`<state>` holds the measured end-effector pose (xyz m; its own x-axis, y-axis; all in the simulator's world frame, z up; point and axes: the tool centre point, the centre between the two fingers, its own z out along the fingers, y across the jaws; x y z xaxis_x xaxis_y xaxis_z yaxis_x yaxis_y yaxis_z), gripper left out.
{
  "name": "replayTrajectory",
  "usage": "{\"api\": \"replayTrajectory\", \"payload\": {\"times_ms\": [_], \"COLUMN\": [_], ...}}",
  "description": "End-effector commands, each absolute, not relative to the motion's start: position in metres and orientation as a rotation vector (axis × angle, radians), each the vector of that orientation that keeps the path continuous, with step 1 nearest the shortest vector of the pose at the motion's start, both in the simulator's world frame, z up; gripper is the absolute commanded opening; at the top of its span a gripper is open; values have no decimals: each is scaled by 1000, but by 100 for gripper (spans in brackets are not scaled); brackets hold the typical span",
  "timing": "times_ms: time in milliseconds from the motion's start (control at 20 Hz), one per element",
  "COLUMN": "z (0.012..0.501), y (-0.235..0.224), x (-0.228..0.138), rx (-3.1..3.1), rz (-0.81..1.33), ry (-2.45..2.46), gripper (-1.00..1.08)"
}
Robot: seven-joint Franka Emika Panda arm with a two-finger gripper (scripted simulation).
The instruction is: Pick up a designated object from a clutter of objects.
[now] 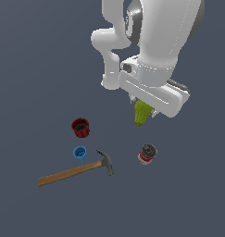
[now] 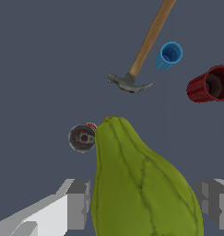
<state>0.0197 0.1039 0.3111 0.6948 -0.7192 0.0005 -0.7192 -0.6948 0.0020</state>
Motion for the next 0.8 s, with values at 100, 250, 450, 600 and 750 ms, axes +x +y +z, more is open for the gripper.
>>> {"api": "replayTrajectory", "payload": {"times_ms": [100,250,450,600,750], "z": [340,354,369,376,382], "y": [121,130,139,144,147], "x": [36,44,53,58,62], "rx": [2891,2891,2892,2892,2892], "rz": [0,0,0,0,0], "ry": [-1228,-1228,-1228,-1228,-1228], "gripper": [-100,-100,-100,-100,-100]}}
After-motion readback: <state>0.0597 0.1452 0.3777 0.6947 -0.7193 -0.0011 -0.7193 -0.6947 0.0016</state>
